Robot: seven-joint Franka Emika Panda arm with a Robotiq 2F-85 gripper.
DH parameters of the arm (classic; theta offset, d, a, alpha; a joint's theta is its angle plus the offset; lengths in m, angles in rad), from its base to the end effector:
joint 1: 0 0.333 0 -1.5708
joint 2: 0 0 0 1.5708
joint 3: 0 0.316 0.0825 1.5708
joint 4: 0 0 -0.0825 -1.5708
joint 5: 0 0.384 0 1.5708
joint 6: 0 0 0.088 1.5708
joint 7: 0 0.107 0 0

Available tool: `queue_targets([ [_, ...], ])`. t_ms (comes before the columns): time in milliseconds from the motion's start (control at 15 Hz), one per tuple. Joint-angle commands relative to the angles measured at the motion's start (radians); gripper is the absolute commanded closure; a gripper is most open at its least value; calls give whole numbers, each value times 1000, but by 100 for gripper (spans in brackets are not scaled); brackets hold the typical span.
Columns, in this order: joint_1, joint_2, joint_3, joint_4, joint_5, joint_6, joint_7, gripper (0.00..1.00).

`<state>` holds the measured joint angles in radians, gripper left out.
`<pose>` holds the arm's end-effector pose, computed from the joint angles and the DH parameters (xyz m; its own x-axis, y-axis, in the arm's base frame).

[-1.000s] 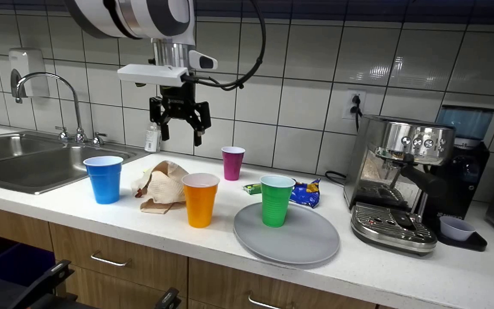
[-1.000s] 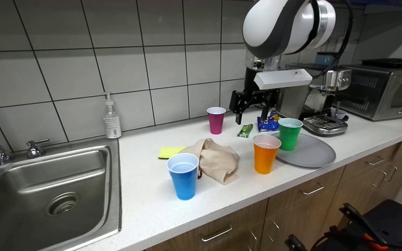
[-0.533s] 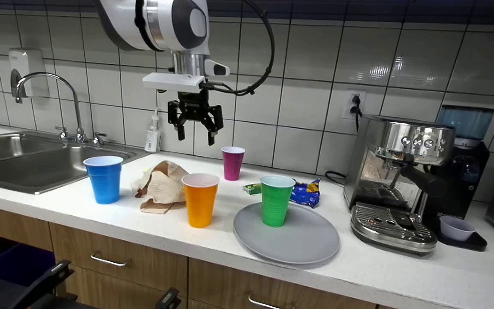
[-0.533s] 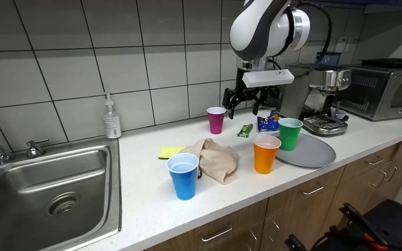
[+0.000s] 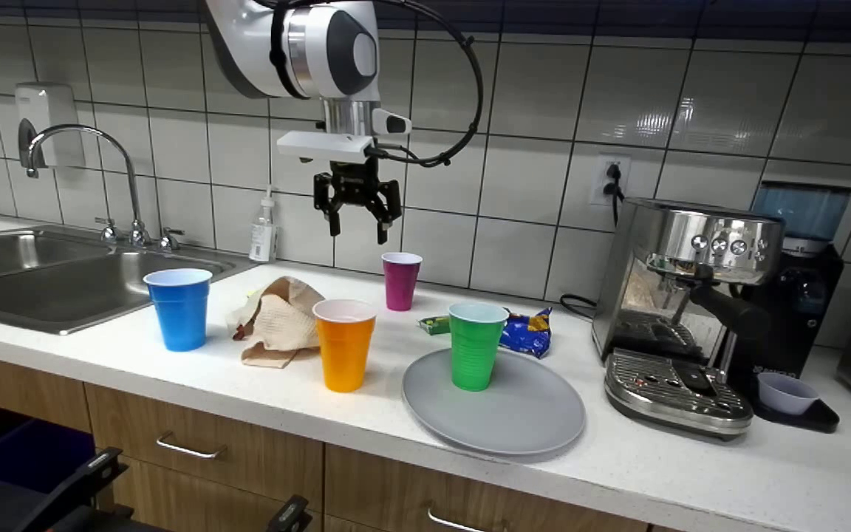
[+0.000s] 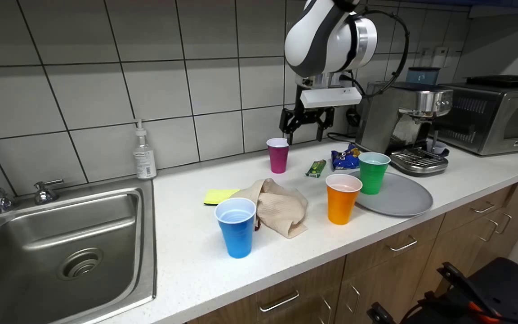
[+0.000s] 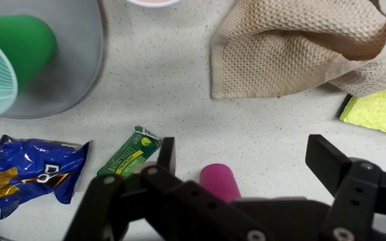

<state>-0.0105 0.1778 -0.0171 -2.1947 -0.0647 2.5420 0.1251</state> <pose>0.5680 -0.0148 0.3203 0.9802 -0.0979 0.1720 -0.1039 -0.9942 0.0267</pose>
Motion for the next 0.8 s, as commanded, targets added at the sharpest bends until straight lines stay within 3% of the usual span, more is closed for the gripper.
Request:
queue_targets([
  [0, 5, 2, -6, 4, 2, -2, -1, 0],
  [533, 6, 5, -6, 6, 2, -3, 0, 0],
  [733, 21, 20, -24, 12, -65, 27, 45, 0],
])
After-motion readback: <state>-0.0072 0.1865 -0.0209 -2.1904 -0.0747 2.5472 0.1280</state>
